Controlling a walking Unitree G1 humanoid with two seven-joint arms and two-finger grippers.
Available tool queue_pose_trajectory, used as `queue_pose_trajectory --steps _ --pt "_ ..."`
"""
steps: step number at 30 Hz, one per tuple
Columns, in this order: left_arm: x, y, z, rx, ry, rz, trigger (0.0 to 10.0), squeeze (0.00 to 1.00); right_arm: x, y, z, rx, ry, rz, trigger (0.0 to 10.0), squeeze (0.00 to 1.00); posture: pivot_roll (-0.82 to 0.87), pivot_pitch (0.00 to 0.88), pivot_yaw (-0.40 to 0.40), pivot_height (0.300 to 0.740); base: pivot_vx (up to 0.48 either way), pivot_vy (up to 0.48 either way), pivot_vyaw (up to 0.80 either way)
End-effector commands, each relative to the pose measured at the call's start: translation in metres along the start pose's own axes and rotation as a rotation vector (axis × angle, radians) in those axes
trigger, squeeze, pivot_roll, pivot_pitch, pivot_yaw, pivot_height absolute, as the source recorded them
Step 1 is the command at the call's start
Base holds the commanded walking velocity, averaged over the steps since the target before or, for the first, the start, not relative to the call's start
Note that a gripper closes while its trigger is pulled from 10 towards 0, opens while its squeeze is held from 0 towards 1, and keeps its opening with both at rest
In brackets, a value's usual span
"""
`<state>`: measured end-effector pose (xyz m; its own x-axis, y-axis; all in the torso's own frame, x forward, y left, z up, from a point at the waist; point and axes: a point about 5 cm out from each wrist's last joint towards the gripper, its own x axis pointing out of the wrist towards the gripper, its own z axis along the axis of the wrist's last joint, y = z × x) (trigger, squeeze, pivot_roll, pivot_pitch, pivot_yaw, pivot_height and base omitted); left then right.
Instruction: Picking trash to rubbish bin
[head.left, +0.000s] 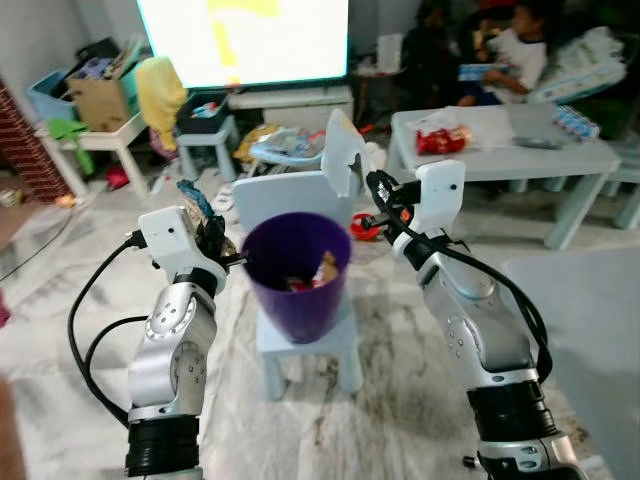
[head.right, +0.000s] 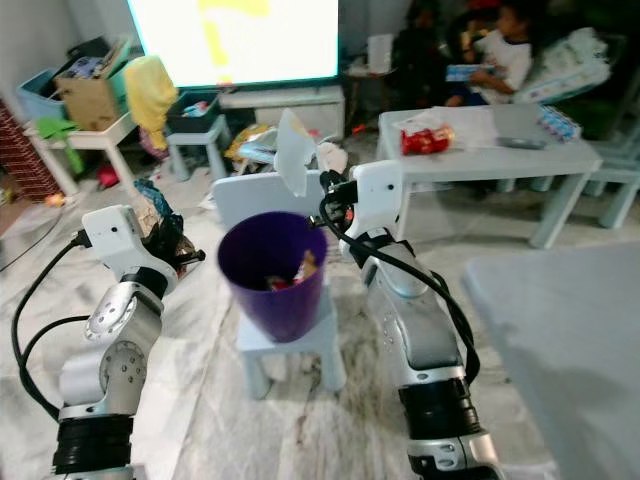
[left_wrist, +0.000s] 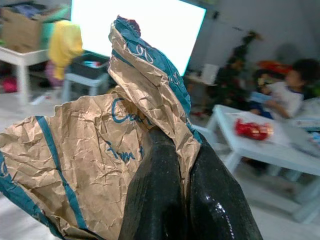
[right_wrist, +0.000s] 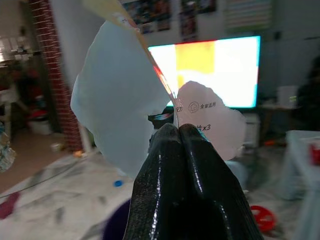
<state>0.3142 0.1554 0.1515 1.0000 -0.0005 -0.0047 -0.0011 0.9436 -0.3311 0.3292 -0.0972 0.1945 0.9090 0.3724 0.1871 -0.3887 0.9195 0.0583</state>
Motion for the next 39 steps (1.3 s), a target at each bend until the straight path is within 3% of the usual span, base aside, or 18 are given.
queue_pose_trajectory --steps 1,29,39 --pt "0.001 0.000 0.003 0.014 -0.006 -0.007 0.0 0.00 0.001 0.000 0.005 -0.010 -0.021 -0.003 0.0 0.00 0.05 0.000 0.028 0.740 0.458 0.000 0.00" --pt "0.002 -0.001 -0.003 0.024 0.022 -0.005 0.0 0.00 0.001 0.000 0.002 -0.003 -0.017 -0.001 0.0 0.00 0.05 0.000 0.031 0.740 0.446 0.000 0.00" --pt "-0.001 0.005 -0.021 0.021 0.084 0.028 0.0 0.00 0.000 0.001 0.002 -0.004 -0.015 0.000 0.0 0.00 0.05 0.000 0.027 0.740 0.091 0.000 0.00"
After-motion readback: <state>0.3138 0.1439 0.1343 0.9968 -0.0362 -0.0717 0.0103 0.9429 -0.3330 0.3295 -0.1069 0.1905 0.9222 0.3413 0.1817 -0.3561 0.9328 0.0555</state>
